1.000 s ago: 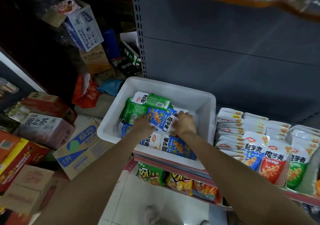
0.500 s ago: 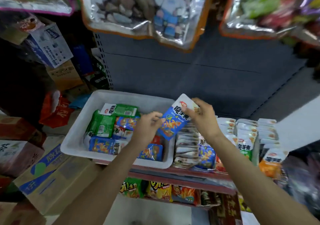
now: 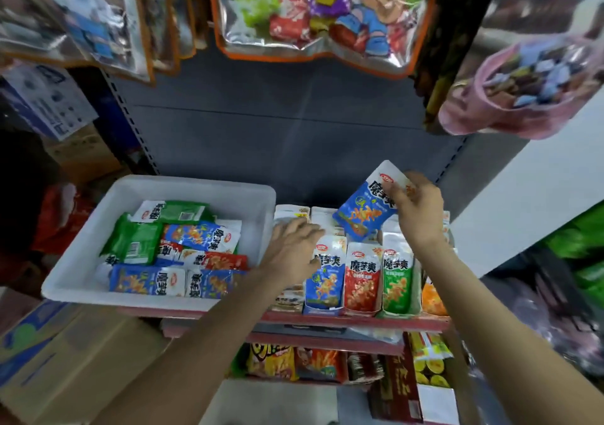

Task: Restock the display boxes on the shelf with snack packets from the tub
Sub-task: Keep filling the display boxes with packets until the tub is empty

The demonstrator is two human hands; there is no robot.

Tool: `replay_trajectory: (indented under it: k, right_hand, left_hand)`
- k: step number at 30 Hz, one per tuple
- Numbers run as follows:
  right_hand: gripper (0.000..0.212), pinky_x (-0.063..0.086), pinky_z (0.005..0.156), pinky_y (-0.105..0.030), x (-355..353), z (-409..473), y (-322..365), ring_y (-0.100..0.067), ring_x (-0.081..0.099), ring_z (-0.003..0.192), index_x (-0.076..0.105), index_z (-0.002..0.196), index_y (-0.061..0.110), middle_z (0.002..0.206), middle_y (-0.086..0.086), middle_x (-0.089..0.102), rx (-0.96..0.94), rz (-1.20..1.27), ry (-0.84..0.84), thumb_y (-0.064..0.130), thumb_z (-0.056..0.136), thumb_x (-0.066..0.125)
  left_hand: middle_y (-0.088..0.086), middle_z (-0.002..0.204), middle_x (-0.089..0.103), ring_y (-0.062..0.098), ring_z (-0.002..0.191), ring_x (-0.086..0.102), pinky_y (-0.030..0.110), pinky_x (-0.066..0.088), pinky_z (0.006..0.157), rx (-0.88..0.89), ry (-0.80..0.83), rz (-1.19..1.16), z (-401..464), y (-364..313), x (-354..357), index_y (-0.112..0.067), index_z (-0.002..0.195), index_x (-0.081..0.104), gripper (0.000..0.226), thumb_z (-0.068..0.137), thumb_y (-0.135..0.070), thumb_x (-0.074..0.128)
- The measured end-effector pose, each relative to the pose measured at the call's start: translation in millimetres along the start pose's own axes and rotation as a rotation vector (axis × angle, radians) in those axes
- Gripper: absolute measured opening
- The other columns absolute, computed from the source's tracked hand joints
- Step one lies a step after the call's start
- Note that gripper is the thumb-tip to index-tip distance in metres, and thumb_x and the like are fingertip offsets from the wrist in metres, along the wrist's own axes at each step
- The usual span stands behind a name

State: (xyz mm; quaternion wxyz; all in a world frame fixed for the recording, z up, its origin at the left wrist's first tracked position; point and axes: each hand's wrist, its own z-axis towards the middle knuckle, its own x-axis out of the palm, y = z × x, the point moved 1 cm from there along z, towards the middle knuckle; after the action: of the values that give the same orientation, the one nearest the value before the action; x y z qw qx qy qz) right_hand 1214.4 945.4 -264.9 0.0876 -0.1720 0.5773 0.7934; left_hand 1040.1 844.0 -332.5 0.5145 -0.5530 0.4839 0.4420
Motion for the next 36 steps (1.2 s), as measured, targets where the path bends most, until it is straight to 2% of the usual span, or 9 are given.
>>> replay_trajectory:
  k: [3, 7, 12, 18, 21, 24, 26, 31, 36]
  right_hand:
    - [0.018, 0.051, 0.073, -0.052, 2, 4, -10, -0.037, 0.063, 0.077, 0.061, 0.092, 0.009, 0.081, -0.019, 0.067, -0.004, -0.033, 0.004, 0.027, 0.089, 0.061]
    - [0.013, 0.052, 0.071, -0.050, 5, 6, -13, -0.033, 0.064, 0.075, 0.062, 0.093, 0.009, 0.079, -0.015, 0.067, -0.007, -0.030, 0.067, 0.022, 0.090, 0.061]
    - [0.012, 0.047, 0.061, -0.036, 5, 7, -10, -0.019, 0.057, 0.066, 0.060, 0.088, 0.006, 0.076, -0.014, 0.065, -0.014, 0.040, 0.135, 0.018, 0.091, 0.061]
    - [0.010, 0.040, 0.056, -0.019, 21, 4, -12, -0.006, 0.054, 0.061, 0.058, 0.083, 0.012, 0.067, 0.008, 0.059, -0.036, 0.093, 0.291, 0.017, 0.090, 0.062]
    - [0.011, 0.040, 0.058, -0.018, 35, 4, -19, -0.007, 0.051, 0.059, 0.059, 0.081, 0.010, 0.067, 0.006, 0.058, -0.052, -0.093, 0.448, 0.015, 0.089, 0.063]
    - [0.008, 0.047, 0.069, -0.034, 46, 2, -32, -0.023, 0.059, 0.073, 0.063, 0.086, 0.005, 0.080, -0.010, 0.066, -0.043, -0.366, 0.555, 0.011, 0.090, 0.061]
    - [0.007, 0.049, 0.070, -0.037, 51, -1, -38, -0.030, 0.061, 0.078, 0.064, 0.088, 0.006, 0.082, -0.014, 0.066, -0.059, -0.523, 0.568, 0.010, 0.090, 0.058]
    - [0.022, 0.053, 0.076, -0.041, 52, -12, -35, -0.030, 0.065, 0.089, 0.061, 0.113, 0.020, 0.099, -0.009, 0.070, -0.208, -0.552, 0.467, 0.015, 0.093, 0.054]
    - [0.033, 0.052, 0.082, -0.038, 57, -21, -44, -0.028, 0.060, 0.103, 0.064, 0.119, 0.023, 0.115, -0.009, 0.065, -0.204, -0.768, 0.668, 0.010, 0.096, 0.043]
  left_hand:
    - [0.000, 0.147, 0.038, 0.018, 0.144, 0.013, 0.049, -0.003, 0.115, -0.007, 0.032, 0.167, 10, -11, -1, -0.019, 0.144, 0.032, 0.057, 0.091, -0.030, 0.050]
    - [0.003, 0.143, 0.044, 0.017, 0.142, 0.018, 0.049, -0.007, 0.116, -0.042, 0.050, 0.144, 20, -17, -7, -0.018, 0.137, 0.041, 0.046, 0.092, -0.022, 0.051]
    - [-0.002, 0.129, 0.056, 0.012, 0.132, 0.032, 0.043, -0.009, 0.117, 0.002, 0.021, -0.005, 10, -15, -12, -0.025, 0.128, 0.051, 0.035, 0.094, -0.022, 0.051]
    - [-0.003, 0.120, 0.061, 0.010, 0.127, 0.040, 0.036, -0.008, 0.117, 0.000, -0.035, -0.076, -8, -14, -11, -0.024, 0.114, 0.062, 0.024, 0.091, -0.022, 0.057]
    - [-0.001, 0.115, 0.063, 0.012, 0.121, 0.045, 0.034, -0.003, 0.118, -0.006, -0.046, -0.111, -10, -16, -8, -0.024, 0.108, 0.064, 0.019, 0.090, -0.021, 0.058]
    - [-0.001, 0.117, 0.062, 0.013, 0.120, 0.046, 0.033, 0.004, 0.118, -0.008, -0.063, -0.155, -12, -16, -5, -0.024, 0.106, 0.065, 0.018, 0.090, -0.021, 0.060]
    - [-0.003, 0.118, 0.062, 0.012, 0.122, 0.044, 0.030, 0.005, 0.117, 0.006, -0.066, -0.162, -13, -14, -2, -0.024, 0.108, 0.065, 0.020, 0.090, -0.021, 0.059]
    - [-0.007, 0.122, 0.060, 0.012, 0.125, 0.041, 0.030, 0.005, 0.116, 0.031, -0.090, -0.142, -16, -8, 2, -0.028, 0.117, 0.063, 0.027, 0.092, -0.021, 0.055]
    - [-0.008, 0.127, 0.057, 0.011, 0.127, 0.038, 0.031, 0.005, 0.116, 0.024, -0.106, -0.128, -17, -9, 3, -0.030, 0.122, 0.059, 0.031, 0.093, -0.021, 0.053]
